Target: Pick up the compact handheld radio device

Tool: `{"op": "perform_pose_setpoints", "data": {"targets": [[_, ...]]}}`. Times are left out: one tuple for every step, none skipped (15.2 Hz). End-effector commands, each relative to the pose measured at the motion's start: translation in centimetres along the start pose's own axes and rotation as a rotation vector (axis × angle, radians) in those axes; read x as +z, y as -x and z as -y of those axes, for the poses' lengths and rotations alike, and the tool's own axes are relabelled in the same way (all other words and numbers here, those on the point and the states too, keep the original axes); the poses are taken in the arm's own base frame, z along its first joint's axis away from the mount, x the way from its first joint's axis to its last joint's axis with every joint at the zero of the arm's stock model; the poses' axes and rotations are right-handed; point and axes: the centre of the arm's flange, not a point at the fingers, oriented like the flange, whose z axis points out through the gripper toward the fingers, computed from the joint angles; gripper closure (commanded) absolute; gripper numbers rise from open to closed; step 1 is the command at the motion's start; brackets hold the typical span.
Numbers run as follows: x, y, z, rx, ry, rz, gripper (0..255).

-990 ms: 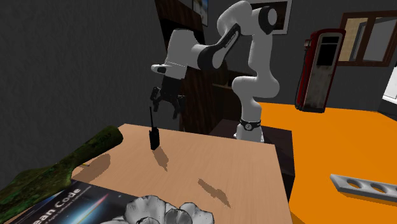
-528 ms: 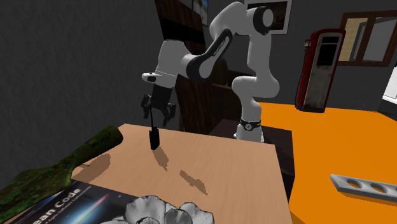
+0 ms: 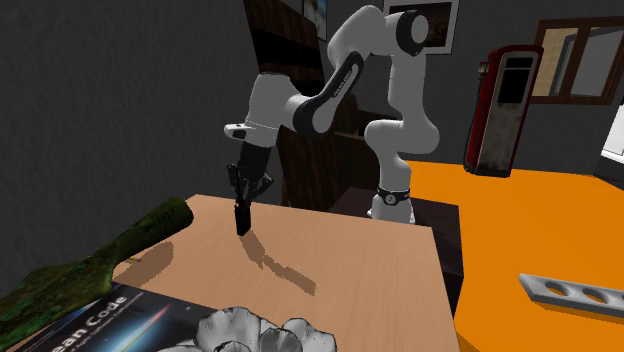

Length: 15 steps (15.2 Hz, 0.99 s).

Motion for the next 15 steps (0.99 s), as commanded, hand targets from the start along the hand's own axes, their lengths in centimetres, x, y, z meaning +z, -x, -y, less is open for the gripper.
{"op": "perform_pose_setpoints", "data": {"targets": [[0.1,0.0,0.0,0.0,0.0,0.0,255],[0.1,0.0,0.0,0.0,0.0,0.0,255],[0.1,0.0,0.0,0.0,0.0,0.0,255],[0.1,0.0,0.0,0.0,0.0,0.0,255],[0.1,0.0,0.0,0.0,0.0,0.0,255],[0.1,0.0,0.0,0.0,0.0,0.0,255],[0.0,0.0,0.0,0.0,0.0,0.0,255],[-0.5,-0.1,-0.2,0.0,0.0,0.0,255],[-1.0,-0.2,-0.3,0.0,0.0,0.0,255],[-1.5,-0.3,-0.4,0.0,0.0,0.0,255],[-2.0,-0.4,-0.5,0.0,0.0,0.0,255],[-2.5,-0.6,-0.6,0.0,0.0,0.0,255],[-3.0,-0.7,-0.8,0.0,0.0,0.0,255],[-3.5,-0.8,-0.9,0.0,0.0,0.0,255],[-4.0,-0.9,-1.0,0.0,0.0,0.0,255]]}}
